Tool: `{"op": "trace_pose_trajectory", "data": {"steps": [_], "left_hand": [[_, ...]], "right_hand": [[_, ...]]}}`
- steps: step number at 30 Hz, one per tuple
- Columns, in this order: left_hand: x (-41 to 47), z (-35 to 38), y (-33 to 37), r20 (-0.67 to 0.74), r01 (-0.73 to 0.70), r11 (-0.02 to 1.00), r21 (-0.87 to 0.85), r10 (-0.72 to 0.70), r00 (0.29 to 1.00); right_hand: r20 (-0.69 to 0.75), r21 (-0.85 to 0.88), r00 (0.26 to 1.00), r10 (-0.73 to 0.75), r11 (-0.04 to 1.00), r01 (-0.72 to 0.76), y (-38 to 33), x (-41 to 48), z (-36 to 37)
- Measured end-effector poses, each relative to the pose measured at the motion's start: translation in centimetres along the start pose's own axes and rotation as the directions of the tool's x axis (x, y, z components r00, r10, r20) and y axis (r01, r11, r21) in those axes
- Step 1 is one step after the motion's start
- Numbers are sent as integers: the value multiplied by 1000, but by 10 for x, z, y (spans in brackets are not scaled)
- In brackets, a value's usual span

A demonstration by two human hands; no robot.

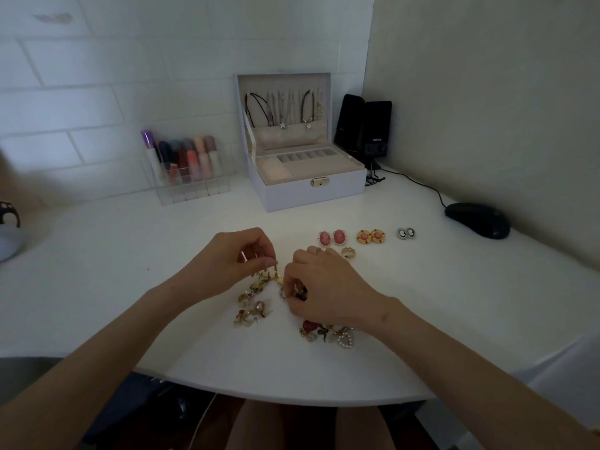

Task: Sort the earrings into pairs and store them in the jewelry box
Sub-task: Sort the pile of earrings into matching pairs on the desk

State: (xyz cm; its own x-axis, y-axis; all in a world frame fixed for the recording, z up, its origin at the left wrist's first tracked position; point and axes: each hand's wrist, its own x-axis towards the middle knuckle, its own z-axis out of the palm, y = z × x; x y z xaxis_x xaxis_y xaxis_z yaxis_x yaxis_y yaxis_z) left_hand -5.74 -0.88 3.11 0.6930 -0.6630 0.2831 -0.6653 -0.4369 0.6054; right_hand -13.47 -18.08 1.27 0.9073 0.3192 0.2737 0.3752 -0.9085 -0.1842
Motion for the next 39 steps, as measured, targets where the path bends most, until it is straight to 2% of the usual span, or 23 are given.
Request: {"op": "trace_pose_trajectory", "data": {"steps": [4,8,12,16,19,23,29,33,39], "left_hand": [[0,1,2,-31,6,1000,-18,-7,999],[-1,0,2,-21,7,1000,-29,-7,1000],[0,1,1,5,-4,999,-37,5,1000],[2,4,3,21,-18,998,-65,19,1000],[4,6,4,25,-10,998,-61,11,1000],[5,7,7,29,0,997,-76,2,1000],[5,9,10,66,7,998,-61,-3,998],[6,13,14,79,51,995,-85,-44,996],[8,21,14,-15,32,999,-29,-33,999]], "right_hand": [[-6,-12,1000,18,1000,-18,0,4,-2],[-28,246,992,124,963,-113,4,6,-14],[67,587,958,279,766,-264,10,7,-19],[132,762,941,312,575,-297,16,6,-22],[145,808,936,320,508,-299,20,4,-21],[131,822,937,323,494,-285,20,2,-20],[113,897,932,345,368,-245,25,1,-20],[119,898,926,358,360,-255,28,0,-20],[137,894,913,384,350,-281,34,-2,-17]]}}
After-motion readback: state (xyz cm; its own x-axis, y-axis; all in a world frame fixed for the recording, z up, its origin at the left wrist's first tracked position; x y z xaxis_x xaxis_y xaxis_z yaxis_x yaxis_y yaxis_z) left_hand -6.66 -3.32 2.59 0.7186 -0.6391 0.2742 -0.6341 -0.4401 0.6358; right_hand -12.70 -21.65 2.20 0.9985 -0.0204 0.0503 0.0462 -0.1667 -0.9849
